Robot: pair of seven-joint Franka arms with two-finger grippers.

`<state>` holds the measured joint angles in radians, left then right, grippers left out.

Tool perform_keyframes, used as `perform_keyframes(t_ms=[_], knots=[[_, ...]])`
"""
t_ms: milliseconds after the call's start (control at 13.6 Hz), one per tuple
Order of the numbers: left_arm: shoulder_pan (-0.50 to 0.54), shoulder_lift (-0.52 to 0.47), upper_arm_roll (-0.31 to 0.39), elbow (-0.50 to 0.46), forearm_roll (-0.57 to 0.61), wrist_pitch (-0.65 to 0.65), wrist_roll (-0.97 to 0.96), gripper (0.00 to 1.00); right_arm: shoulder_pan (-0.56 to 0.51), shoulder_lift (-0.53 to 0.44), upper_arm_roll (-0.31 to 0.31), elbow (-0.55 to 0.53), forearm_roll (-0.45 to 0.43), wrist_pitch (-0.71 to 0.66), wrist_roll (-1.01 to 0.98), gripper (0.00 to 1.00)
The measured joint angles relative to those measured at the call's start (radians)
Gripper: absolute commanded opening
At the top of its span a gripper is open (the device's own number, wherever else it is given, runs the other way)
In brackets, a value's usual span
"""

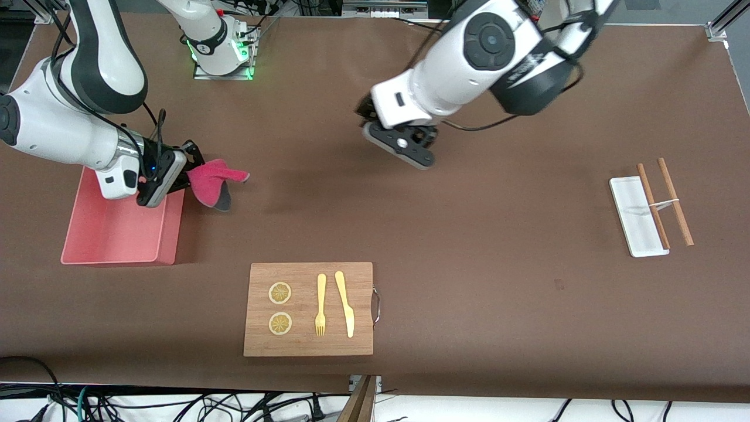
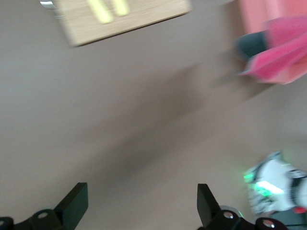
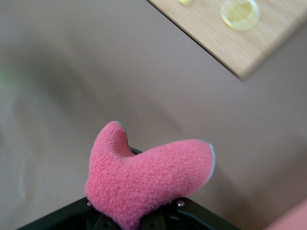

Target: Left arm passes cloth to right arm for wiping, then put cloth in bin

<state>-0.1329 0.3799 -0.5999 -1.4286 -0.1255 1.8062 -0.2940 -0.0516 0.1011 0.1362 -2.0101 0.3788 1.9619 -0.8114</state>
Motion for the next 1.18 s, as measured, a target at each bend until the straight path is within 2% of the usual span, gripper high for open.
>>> perform_keyframes(t_ms=[147, 295, 368, 516, 663, 736, 884, 1178], knots=[[0.108, -0.03, 0.004, 0.002, 0.081, -0.113, 0.111, 1.0, 0.001, -0.008, 0.003, 0.001, -0.098, -0.003, 0.261, 0.0], [0.212, -0.045, 0.019, 0.019, 0.16, -0.174, 0.208, 1.0, 0.002, -0.023, 0.007, 0.001, -0.162, -0.024, 0.463, 0.0], [0.223, -0.058, 0.061, 0.034, 0.198, -0.19, 0.229, 1.0, 0.002, -0.029, 0.007, 0.001, -0.174, -0.032, 0.538, 0.0], [0.151, -0.122, 0.223, 0.035, 0.206, -0.212, 0.235, 1.0, 0.002, -0.043, 0.007, 0.001, -0.199, -0.04, 0.662, 0.0], [0.069, -0.198, 0.404, -0.004, 0.161, -0.221, 0.236, 1.0, -0.004, -0.066, 0.004, 0.001, -0.26, -0.055, 0.743, 0.0], [0.051, -0.231, 0.468, -0.035, 0.136, -0.221, 0.239, 1.0, -0.014, -0.08, 0.003, 0.002, -0.304, -0.066, 0.759, 0.0], [0.041, -0.286, 0.529, -0.109, 0.113, -0.213, 0.243, 1.0, -0.035, -0.106, -0.002, 0.006, -0.365, -0.094, 0.766, 0.0], [0.041, -0.333, 0.537, -0.182, 0.103, -0.2, 0.241, 1.0, -0.04, -0.119, 0.0, 0.005, -0.372, -0.125, 0.78, 0.0]])
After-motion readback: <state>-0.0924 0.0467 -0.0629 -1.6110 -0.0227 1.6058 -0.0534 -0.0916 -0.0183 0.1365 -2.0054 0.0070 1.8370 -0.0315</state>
